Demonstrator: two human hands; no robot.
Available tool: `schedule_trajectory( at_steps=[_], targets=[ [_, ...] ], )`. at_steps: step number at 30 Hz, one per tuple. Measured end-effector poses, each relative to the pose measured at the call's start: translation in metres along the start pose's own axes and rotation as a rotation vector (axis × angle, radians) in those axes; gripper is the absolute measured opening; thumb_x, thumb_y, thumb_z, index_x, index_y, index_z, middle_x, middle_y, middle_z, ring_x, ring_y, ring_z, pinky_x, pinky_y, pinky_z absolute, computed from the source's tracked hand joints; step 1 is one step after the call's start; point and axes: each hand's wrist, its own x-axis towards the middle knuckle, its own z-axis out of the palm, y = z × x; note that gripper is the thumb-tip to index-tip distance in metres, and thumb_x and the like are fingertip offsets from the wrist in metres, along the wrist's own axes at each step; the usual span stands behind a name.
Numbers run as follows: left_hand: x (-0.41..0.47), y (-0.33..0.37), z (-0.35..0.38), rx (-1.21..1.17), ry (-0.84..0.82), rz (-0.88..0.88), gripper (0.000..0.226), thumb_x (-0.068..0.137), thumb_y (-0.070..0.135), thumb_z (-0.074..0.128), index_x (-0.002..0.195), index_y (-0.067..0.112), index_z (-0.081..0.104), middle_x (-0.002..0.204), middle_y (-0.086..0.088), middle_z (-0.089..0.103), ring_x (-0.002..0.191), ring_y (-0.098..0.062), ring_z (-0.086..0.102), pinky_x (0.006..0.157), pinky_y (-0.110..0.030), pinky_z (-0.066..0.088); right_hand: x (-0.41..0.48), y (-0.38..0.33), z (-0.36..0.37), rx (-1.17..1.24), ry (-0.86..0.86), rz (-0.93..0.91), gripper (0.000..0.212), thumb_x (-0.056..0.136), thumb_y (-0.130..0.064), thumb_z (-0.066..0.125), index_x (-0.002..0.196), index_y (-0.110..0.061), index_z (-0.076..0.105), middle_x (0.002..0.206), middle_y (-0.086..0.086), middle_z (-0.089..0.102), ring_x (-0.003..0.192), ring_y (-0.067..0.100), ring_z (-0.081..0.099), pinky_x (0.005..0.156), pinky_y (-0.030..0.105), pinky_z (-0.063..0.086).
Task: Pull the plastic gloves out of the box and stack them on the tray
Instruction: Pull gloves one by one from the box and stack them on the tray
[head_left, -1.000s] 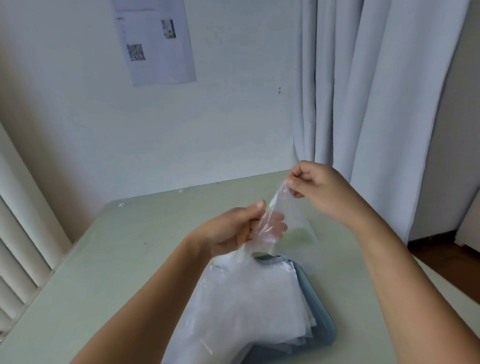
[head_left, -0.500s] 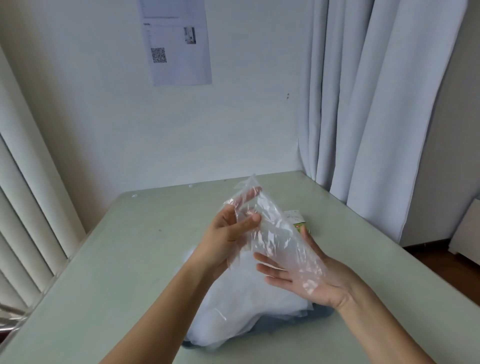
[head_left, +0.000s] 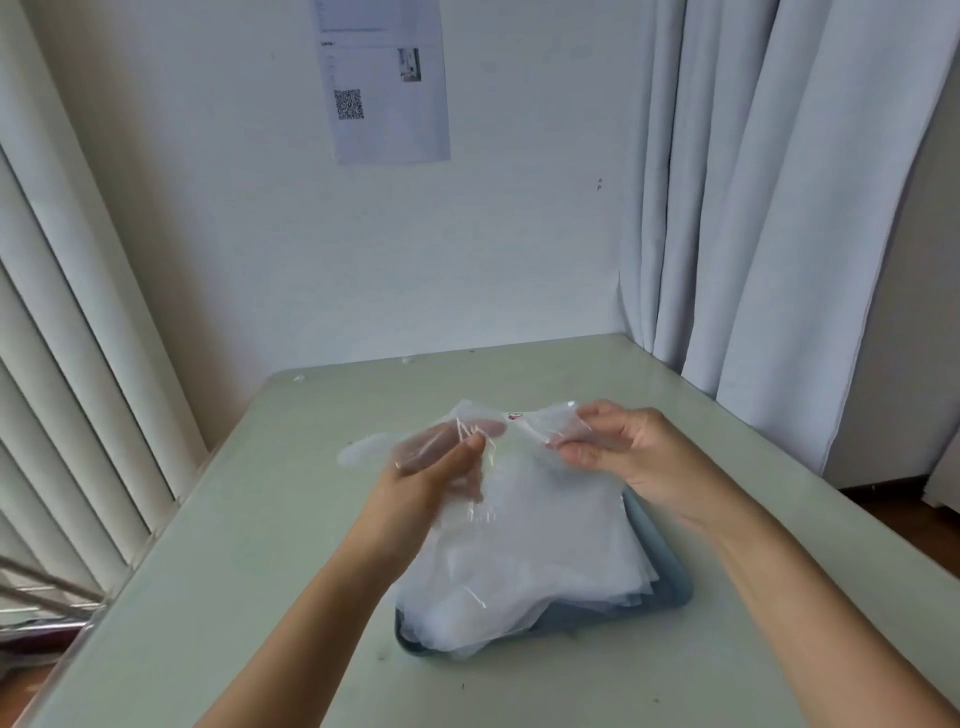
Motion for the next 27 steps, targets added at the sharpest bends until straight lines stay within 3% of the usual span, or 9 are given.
schedule_trajectory(
  at_steps=[2,4,6,9,13,16,20,23,27],
  targets=[
    [-0.004,0.001,-0.001,0.109,0.095,0.083,0.017,0.088,0.027,0.060,0.093,0.022,0.076,0.063,-0.001,0.054,0.060,-0.010,0.051,0.064,-0.018,0.040,0.007,-0.002,-0.003,-0.118,0.077,-0.090,0.014,0.066,-0.027,0.074,0.079,-0.030,0.077,0.092,-0.008,0.053,0.090,0.000,0.057,0.086,0.009,0.040],
    [-0.006,0.001,-0.003,0.194,0.116,0.185,0.016,0.092,0.014,0.057,0.093,0.009,0.073,0.055,0.004,0.052,0.054,-0.008,0.050,0.058,-0.014,0.041,0.012,-0.006,-0.005,-0.132,0.154,-0.155,0.011,0.064,-0.029,0.076,0.072,-0.035,0.076,0.085,-0.015,0.053,0.083,0.001,0.056,0.085,0.012,0.041],
    [-0.008,0.000,-0.005,0.272,0.053,0.213,0.016,0.094,0.008,0.055,0.094,0.001,0.069,0.062,0.005,0.060,0.056,-0.010,0.055,0.062,-0.020,0.045,0.013,-0.011,-0.007,-0.127,0.126,-0.195,0.014,0.072,-0.017,0.075,0.076,-0.030,0.074,0.079,-0.016,0.060,0.078,0.002,0.059,0.079,0.013,0.043],
    [-0.012,0.004,-0.007,0.244,-0.080,0.134,0.017,0.094,0.002,0.052,0.098,-0.002,0.069,0.086,-0.009,0.068,0.068,-0.012,0.063,0.065,-0.021,0.049,0.011,-0.019,-0.007,-0.109,-0.035,-0.152,0.012,0.088,-0.009,0.062,0.091,-0.016,0.072,0.068,-0.011,0.059,0.061,0.011,0.051,0.064,0.015,0.039],
    [-0.017,0.004,-0.011,0.060,-0.057,-0.021,0.029,0.098,0.005,0.044,0.118,0.014,0.064,0.072,-0.012,0.061,0.065,-0.020,0.060,0.059,-0.025,0.050,0.018,-0.013,-0.003,-0.072,-0.083,-0.012,0.019,0.091,-0.022,0.058,0.097,-0.014,0.073,0.056,-0.001,0.032,0.053,0.016,0.025,0.050,0.024,0.023],
    [-0.014,-0.004,-0.014,0.055,0.044,-0.157,0.027,0.101,0.004,0.039,0.114,0.007,0.062,0.058,-0.006,0.059,0.050,-0.018,0.056,0.052,-0.025,0.047,0.028,0.004,0.001,-0.110,-0.076,0.211,0.018,0.091,-0.022,0.061,0.096,-0.008,0.071,0.058,-0.003,0.040,0.048,0.006,0.039,0.045,0.017,0.031],
    [-0.012,-0.018,-0.013,0.128,0.093,-0.275,0.027,0.101,0.002,0.035,0.107,0.001,0.061,0.053,-0.006,0.060,0.048,-0.021,0.060,0.047,-0.026,0.049,0.036,0.039,-0.007,-0.079,-0.213,0.479,0.039,0.067,-0.033,0.085,0.086,-0.003,0.067,0.072,0.003,0.059,0.058,0.007,0.054,0.054,0.021,0.043],
    [-0.008,-0.034,-0.016,0.290,0.140,-0.322,0.028,0.100,0.003,0.036,0.102,0.002,0.063,0.058,-0.009,0.064,0.048,-0.020,0.063,0.045,-0.027,0.052,0.033,0.063,-0.011,-0.120,-0.208,0.547,0.012,0.077,-0.011,0.077,0.079,-0.006,0.067,0.069,0.001,0.062,0.055,0.005,0.057,0.053,0.019,0.047],
    [-0.003,-0.051,-0.018,0.515,0.162,-0.285,0.021,0.096,0.003,0.044,0.098,0.006,0.065,0.062,-0.007,0.067,0.044,-0.016,0.061,0.044,-0.023,0.050,0.030,0.088,-0.006,-0.249,-0.102,0.513,0.012,0.087,-0.001,0.066,0.077,-0.008,0.061,0.068,0.002,0.066,0.050,0.005,0.062,0.047,0.018,0.046]
  ],
)
